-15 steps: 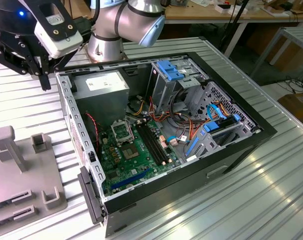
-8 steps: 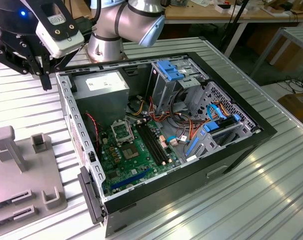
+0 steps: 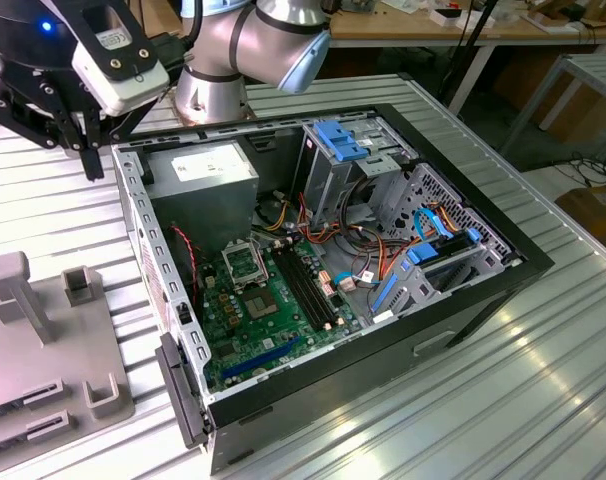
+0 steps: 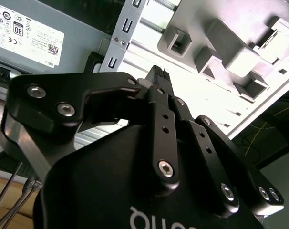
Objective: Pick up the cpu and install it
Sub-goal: 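Reach for the cpu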
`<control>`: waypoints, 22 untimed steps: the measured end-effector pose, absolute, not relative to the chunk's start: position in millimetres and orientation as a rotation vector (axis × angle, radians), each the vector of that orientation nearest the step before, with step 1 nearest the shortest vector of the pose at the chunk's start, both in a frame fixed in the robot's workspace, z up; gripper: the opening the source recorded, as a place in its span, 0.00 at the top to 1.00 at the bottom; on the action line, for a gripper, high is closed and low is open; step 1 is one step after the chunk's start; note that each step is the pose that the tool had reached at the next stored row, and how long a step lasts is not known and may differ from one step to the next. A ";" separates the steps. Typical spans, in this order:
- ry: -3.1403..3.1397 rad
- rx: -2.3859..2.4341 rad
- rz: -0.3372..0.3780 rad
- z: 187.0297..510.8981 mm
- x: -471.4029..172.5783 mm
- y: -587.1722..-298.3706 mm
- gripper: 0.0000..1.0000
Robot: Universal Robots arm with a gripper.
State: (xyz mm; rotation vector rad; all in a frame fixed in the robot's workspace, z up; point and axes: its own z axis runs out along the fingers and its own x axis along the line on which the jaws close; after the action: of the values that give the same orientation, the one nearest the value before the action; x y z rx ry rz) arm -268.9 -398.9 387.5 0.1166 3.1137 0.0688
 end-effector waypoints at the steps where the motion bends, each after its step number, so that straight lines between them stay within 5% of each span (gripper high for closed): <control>1: 3.114 0.116 0.069 387.5 -269.7 -398.9 0.89; 22: 3.114 0.117 0.069 387.7 -284.0 -398.9 0.89</control>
State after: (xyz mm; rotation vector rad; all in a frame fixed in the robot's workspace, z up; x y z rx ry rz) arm -284.0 -398.9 387.7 0.1166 3.1138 0.0688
